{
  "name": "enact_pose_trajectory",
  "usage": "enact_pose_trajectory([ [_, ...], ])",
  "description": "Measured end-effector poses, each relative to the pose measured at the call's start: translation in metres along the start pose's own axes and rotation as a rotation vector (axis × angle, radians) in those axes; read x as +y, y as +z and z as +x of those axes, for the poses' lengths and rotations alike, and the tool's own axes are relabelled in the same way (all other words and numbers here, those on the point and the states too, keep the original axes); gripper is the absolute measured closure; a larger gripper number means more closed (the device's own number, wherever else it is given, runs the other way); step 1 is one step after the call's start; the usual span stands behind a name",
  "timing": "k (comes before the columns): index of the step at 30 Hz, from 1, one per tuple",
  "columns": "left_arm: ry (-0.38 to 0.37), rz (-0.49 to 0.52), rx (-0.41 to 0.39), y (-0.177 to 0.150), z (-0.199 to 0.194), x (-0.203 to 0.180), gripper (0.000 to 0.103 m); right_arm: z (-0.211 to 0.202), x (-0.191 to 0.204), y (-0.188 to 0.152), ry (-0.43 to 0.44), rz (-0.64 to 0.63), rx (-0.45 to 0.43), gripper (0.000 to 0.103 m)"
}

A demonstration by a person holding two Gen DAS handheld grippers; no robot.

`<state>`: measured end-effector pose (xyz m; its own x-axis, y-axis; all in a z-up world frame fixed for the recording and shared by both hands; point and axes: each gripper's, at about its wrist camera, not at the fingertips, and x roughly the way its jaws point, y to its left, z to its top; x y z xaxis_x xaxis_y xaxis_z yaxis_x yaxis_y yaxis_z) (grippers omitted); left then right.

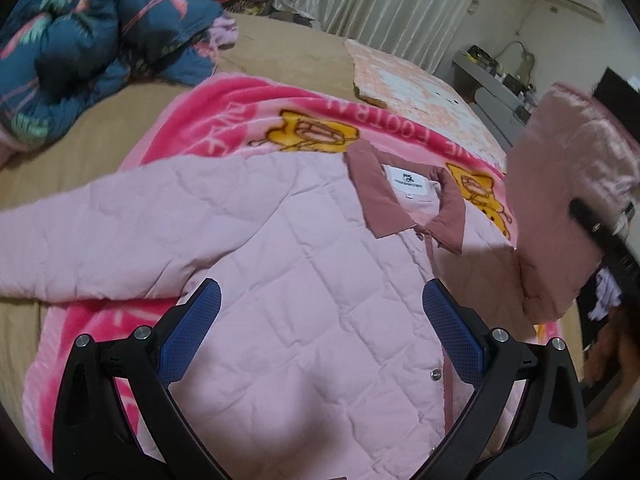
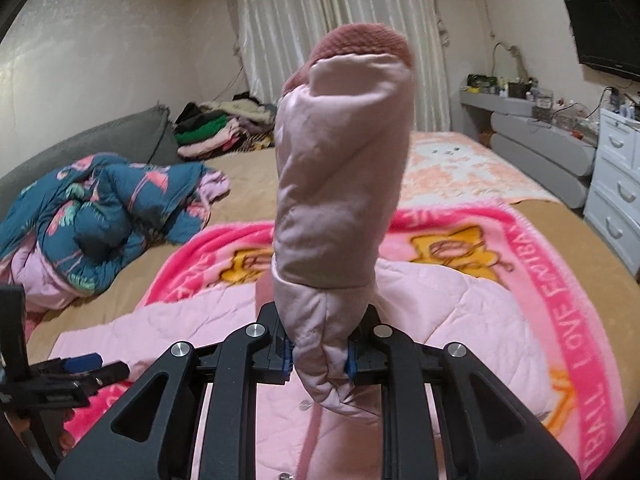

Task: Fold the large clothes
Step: 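Grasp the sleeve cuff with the right tool and lift it, then lay the held sleeve across the jacket front and open the right tool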

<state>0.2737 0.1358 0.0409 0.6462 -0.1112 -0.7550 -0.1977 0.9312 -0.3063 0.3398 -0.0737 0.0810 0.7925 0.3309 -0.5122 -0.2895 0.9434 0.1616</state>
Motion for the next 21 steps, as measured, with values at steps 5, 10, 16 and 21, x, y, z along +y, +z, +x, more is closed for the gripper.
enact_pose_trajectory([
  [5, -0.021, -0.064, 0.011, -0.007, 0.003, 0.024, 0.008, 0.03, 0.025, -0.027, 0.022, -0.015, 0.066, 0.085],
  [10, -0.037, -0.117, 0.032, -0.014, 0.011, 0.04, 0.008, 0.056, 0.044, -0.054, 0.032, -0.032, 0.138, 0.082],
  [16, -0.052, -0.165, 0.042, -0.019, 0.017, 0.048, 0.008, 0.082, 0.066, -0.089, 0.057, -0.064, 0.23, 0.075],
  [21, -0.096, -0.21, 0.038, -0.017, 0.015, 0.048, 0.008, 0.089, 0.081, -0.111, 0.076, -0.098, 0.275, 0.062],
])
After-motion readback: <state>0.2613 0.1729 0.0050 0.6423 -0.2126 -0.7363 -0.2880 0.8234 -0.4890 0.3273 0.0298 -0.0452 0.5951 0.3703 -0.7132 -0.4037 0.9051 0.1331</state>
